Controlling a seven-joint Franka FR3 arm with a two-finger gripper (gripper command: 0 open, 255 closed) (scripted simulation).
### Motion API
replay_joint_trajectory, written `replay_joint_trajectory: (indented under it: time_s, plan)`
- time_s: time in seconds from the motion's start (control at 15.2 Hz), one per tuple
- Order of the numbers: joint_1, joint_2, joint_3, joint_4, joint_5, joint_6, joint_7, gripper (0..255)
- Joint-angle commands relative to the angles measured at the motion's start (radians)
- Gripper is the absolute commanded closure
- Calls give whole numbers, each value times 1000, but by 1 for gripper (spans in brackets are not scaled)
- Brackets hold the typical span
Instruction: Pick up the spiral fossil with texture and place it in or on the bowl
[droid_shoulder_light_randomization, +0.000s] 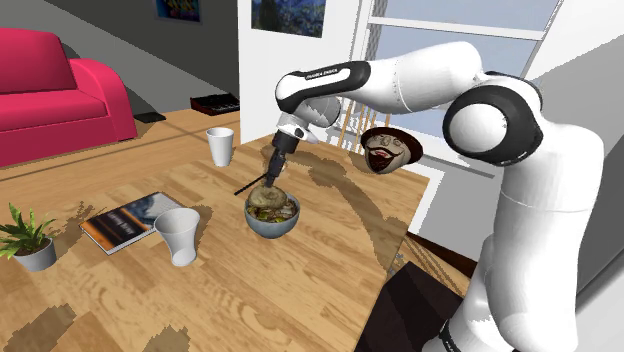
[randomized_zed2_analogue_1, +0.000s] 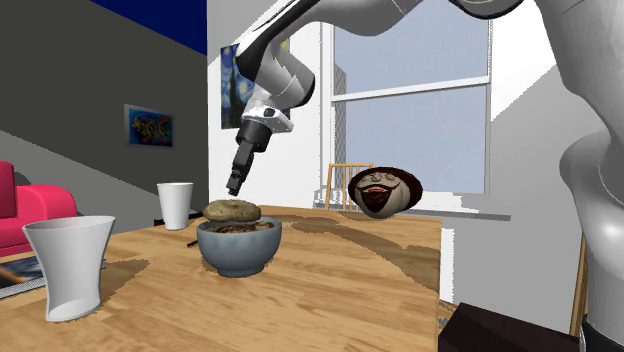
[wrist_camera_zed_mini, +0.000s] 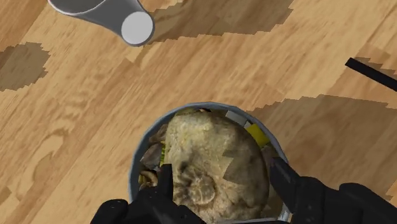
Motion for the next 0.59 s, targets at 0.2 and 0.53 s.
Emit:
replay_joint_trajectory:
  time_s: [0.2,0.53]
  plan:
    - [107,-383,16,-605,-76,673,405,0]
    - [24,-450,183,-825,-217,1009,780,0]
